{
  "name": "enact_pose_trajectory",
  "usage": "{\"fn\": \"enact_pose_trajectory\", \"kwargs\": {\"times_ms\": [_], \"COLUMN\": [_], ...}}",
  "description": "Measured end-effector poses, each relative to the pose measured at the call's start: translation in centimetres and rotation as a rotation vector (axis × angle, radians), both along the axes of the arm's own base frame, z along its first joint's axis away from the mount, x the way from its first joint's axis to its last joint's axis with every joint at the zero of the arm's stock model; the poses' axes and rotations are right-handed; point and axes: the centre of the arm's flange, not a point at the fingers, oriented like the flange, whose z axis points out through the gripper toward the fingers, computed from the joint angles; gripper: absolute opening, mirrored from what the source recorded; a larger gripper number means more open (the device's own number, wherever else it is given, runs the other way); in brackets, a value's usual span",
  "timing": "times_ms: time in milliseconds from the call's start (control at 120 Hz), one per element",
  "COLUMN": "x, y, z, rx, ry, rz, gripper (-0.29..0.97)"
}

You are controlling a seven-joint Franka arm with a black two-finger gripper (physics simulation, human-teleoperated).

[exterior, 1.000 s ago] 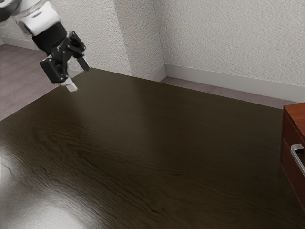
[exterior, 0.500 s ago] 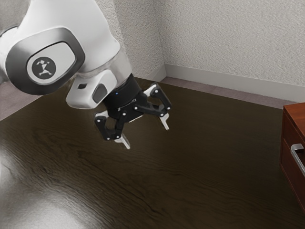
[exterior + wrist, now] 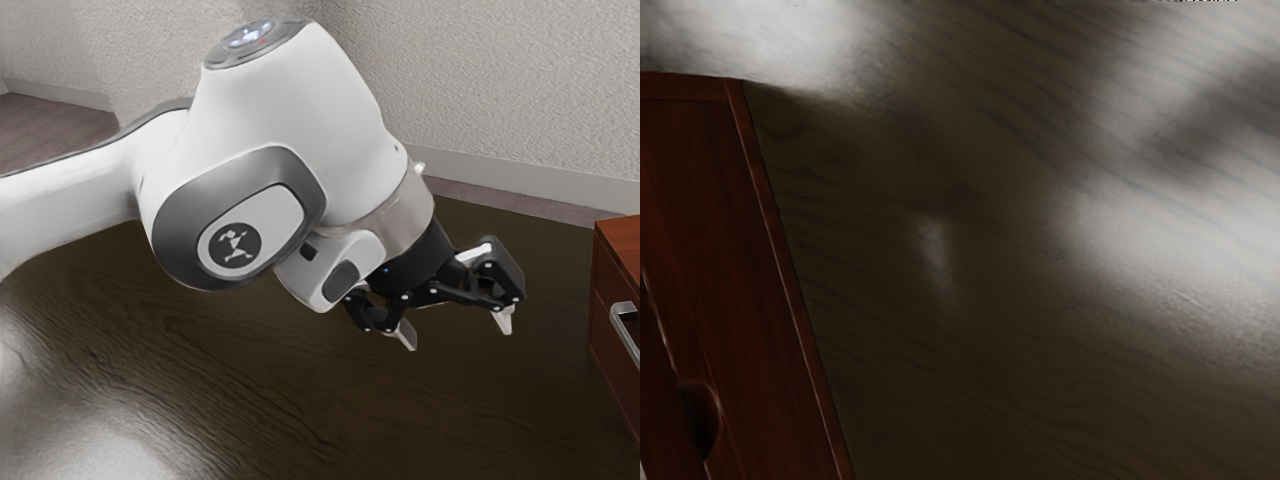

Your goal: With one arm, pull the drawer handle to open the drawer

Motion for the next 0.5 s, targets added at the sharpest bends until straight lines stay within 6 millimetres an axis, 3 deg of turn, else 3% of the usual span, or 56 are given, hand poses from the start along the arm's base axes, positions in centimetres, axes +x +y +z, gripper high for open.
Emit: {"fn": "enact_pose_trajectory", "kwargs": {"times_ms": [83, 325, 408, 500], "x": [-0.2, 2.0, 2.7, 3.7], "y": [-2.2, -7.3, -8.0, -7.1], "z": [-0.6, -3.0, -3.7, -3.7], "rx": [0.005, 0.043, 0.043, 0.032], "ry": [-0.022, -0.055, -0.052, -0.053], "rz": [-0.052, -0.110, -0.110, -0.086], "gripper": [0.68, 0.68, 0.68, 0.68]}}
